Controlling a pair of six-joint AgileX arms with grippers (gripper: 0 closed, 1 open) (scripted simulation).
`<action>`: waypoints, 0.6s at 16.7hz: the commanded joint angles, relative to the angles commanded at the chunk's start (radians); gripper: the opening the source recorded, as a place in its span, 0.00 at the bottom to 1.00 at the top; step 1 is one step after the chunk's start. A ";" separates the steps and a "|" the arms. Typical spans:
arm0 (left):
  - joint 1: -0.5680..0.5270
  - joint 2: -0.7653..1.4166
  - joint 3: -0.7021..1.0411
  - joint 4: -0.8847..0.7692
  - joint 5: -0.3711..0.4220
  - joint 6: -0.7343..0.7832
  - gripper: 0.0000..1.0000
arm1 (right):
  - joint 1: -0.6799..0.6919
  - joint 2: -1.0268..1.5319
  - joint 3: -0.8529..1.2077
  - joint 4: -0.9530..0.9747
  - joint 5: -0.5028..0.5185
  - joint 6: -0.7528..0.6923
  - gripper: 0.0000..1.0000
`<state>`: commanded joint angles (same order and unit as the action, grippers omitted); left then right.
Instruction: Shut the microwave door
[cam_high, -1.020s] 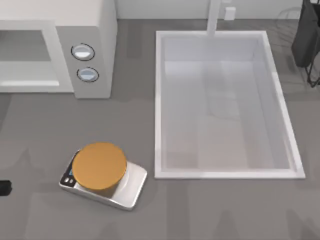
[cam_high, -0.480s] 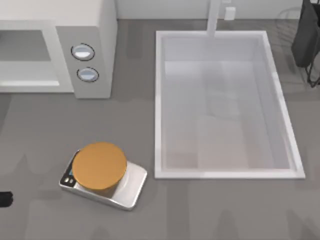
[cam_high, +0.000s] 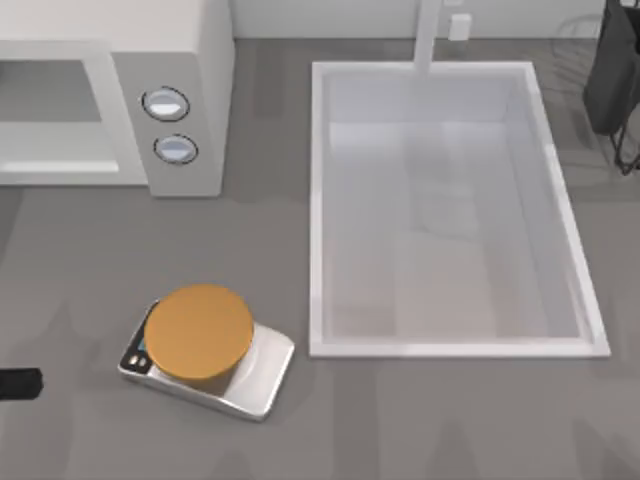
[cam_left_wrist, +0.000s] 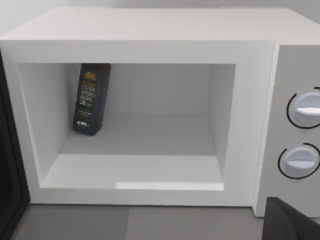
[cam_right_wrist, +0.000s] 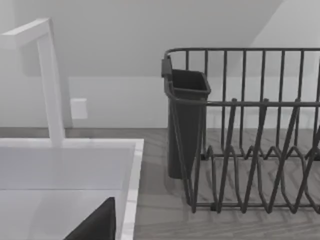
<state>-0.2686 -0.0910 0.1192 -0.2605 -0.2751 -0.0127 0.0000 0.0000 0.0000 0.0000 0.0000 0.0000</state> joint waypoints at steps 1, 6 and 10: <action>-0.043 0.031 0.006 0.025 -0.043 -0.002 0.00 | 0.000 0.000 0.000 0.000 0.000 0.000 1.00; -0.126 0.104 0.015 0.090 -0.126 -0.005 0.00 | 0.000 0.000 0.000 0.000 0.000 0.000 1.00; -0.113 0.111 0.022 0.083 -0.115 0.003 0.00 | 0.000 0.000 0.000 0.000 0.000 0.000 1.00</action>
<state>-0.3812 0.0203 0.1408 -0.1780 -0.3902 -0.0101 0.0000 0.0000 0.0000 0.0000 0.0000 0.0000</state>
